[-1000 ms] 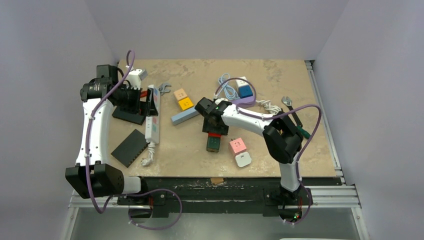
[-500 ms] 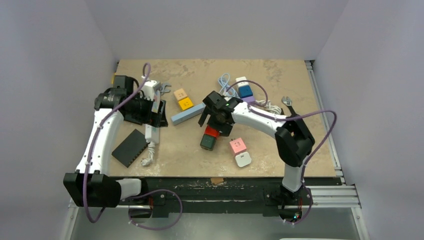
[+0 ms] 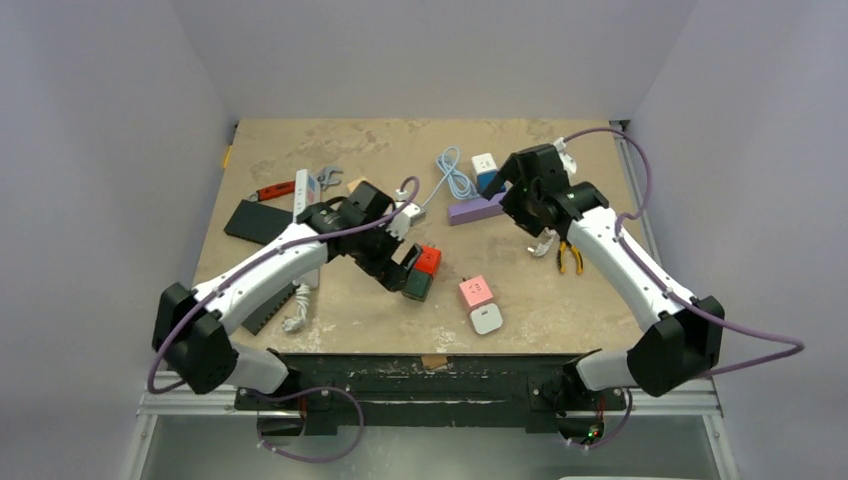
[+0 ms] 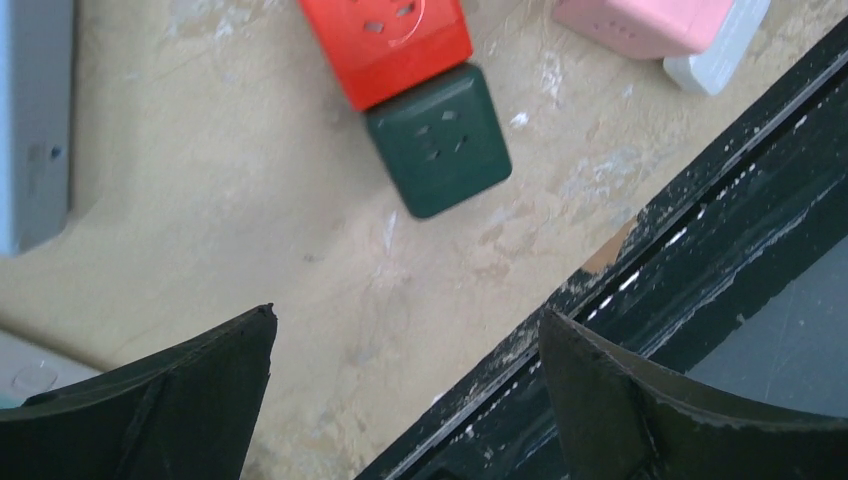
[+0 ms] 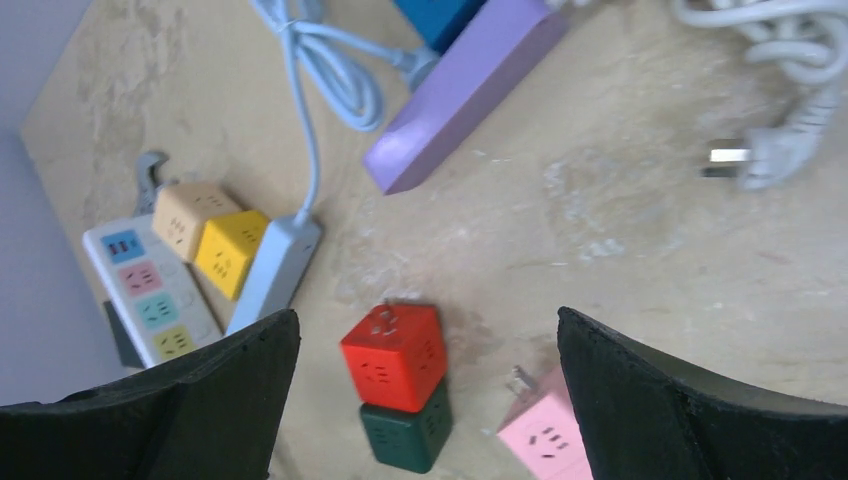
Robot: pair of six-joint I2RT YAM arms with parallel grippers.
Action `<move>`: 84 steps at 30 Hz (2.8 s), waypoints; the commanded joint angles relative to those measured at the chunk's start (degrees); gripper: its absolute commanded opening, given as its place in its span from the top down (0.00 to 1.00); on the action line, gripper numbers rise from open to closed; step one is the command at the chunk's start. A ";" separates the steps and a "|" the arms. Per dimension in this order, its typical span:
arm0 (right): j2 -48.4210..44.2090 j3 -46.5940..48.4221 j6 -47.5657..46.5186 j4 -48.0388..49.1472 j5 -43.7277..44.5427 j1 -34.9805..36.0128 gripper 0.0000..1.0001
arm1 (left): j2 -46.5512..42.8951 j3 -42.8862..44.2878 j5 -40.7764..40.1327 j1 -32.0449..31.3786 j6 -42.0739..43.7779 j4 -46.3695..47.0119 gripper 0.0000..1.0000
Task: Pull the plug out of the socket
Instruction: Pick up the plug from the center of the board, then remove the plug from the socket.
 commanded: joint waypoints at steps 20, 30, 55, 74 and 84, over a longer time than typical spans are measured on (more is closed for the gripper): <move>-7.22 -5.72 -15.00 7.94 1.18 -6.41 0.01 | 27.01 8.48 -15.73 -11.00 -7.18 11.21 0.28; -7.10 -7.87 -19.24 13.53 -3.70 -6.52 0.06 | 13.92 0.38 -14.10 -11.10 4.36 13.04 0.94; -11.69 -20.56 -54.58 44.92 -64.22 9.83 0.01 | -8.16 8.59 18.33 -3.39 38.33 -20.53 1.00; -8.97 -22.09 -56.83 50.53 -53.18 23.46 0.01 | -10.53 14.00 19.86 -2.41 36.67 -23.13 1.00; -5.46 -18.40 -61.99 42.06 -46.17 27.48 0.01 | -9.46 15.34 18.44 -2.43 36.26 -22.54 1.00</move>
